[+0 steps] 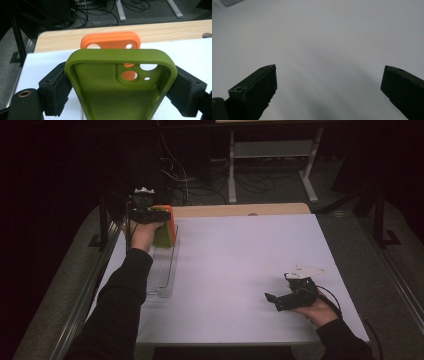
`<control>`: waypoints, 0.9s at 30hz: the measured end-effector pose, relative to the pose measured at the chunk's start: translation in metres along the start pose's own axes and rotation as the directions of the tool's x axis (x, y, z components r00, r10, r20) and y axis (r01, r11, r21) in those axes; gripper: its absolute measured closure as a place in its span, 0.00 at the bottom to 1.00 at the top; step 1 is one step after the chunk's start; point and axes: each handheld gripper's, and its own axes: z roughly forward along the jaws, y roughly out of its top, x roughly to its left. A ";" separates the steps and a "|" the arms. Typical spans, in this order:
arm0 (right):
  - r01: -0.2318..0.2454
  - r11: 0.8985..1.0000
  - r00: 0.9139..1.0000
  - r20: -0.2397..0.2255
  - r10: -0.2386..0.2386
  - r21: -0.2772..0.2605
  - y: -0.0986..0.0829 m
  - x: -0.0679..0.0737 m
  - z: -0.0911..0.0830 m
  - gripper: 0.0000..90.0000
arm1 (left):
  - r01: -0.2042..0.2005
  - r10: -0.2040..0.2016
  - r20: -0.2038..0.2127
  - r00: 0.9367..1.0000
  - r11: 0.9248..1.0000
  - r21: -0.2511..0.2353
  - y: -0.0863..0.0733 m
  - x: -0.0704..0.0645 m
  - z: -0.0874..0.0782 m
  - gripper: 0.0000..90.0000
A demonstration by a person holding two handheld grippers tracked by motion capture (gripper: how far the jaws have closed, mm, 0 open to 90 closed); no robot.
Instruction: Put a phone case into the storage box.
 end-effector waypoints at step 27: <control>0.003 1.000 1.000 -0.002 -0.003 -0.007 0.001 0.000 -0.002 0.00 | -0.003 0.003 -0.068 0.998 1.000 -0.011 -0.014 -0.006 0.030 0.05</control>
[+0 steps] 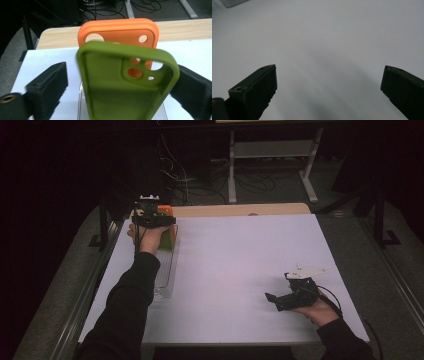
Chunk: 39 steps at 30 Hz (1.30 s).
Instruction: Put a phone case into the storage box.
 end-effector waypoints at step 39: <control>0.017 1.000 1.000 -0.023 -0.017 -0.023 0.001 0.001 -0.003 0.00 | -0.266 0.320 0.542 0.777 0.948 -0.177 -0.056 -0.011 -0.092 0.00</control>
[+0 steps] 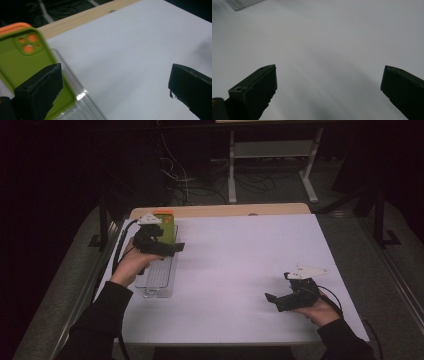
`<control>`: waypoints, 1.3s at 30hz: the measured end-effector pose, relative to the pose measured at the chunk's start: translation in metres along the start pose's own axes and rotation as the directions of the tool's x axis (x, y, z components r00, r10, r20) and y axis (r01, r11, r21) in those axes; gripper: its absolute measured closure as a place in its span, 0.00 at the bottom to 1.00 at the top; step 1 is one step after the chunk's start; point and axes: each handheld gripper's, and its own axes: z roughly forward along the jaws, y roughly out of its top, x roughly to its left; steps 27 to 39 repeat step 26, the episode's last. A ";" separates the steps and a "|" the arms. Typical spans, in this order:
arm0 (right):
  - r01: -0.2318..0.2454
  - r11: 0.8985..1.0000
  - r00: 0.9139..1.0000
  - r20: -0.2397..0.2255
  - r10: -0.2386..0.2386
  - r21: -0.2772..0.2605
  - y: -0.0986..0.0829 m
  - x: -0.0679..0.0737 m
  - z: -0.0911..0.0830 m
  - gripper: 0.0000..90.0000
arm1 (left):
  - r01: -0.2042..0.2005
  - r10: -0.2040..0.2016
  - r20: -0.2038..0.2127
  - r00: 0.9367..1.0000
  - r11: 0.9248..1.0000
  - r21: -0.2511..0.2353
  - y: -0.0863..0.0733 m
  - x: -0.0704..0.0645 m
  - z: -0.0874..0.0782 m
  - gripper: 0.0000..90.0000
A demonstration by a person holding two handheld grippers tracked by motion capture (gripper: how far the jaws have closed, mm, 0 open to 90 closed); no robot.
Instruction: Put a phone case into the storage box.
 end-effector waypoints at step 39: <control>0.028 0.999 0.999 -0.038 -0.028 -0.022 0.002 0.004 -0.002 0.00 | -0.116 0.115 0.136 0.984 0.993 -0.003 -0.086 -0.024 -0.026 0.00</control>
